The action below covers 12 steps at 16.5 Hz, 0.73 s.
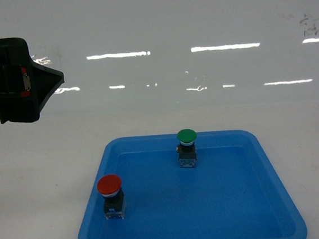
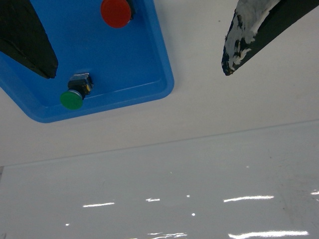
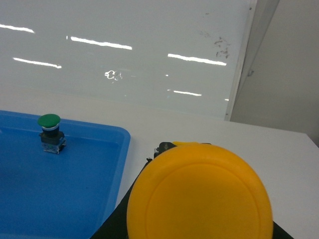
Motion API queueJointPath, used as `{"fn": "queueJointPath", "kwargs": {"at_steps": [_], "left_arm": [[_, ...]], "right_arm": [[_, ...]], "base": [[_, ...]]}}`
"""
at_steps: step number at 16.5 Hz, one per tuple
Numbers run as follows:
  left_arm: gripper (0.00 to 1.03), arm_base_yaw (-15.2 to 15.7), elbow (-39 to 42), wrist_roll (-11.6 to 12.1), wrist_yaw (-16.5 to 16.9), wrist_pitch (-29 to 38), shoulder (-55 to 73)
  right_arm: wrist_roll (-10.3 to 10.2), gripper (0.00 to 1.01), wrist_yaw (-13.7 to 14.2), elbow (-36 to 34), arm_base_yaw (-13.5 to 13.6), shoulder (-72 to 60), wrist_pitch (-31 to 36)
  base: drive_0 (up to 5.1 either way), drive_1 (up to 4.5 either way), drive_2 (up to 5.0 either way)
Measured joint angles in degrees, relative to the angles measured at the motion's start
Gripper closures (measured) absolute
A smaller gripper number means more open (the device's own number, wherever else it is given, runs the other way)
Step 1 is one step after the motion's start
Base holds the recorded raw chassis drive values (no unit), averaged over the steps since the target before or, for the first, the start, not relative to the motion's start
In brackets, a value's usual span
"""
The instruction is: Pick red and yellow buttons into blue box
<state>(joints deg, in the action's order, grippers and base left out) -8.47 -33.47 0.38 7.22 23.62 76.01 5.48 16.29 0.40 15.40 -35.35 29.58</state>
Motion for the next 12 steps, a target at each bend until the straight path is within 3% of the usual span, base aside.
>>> {"fn": "queueJointPath", "kwargs": {"at_steps": [4,7,12], "left_arm": [[0.05,-2.75,0.5,-0.11,-0.46,-0.02,-0.76],[0.05,-5.55,0.07,-0.61,-0.07,-5.22,0.22],[0.05,-6.32,-6.36,-0.39,-0.9,-9.62,8.74]], "right_arm": [[0.13,0.75,0.2,0.0,-0.02,-0.15,-0.44],[0.13,0.75,0.2,0.0,-0.02,-0.15,-0.44],[0.13,0.75,0.2,0.0,-0.02,-0.15,-0.42]], "base": [[0.0,0.0,0.0],[0.0,0.0,0.0],[0.0,0.0,0.0]]}}
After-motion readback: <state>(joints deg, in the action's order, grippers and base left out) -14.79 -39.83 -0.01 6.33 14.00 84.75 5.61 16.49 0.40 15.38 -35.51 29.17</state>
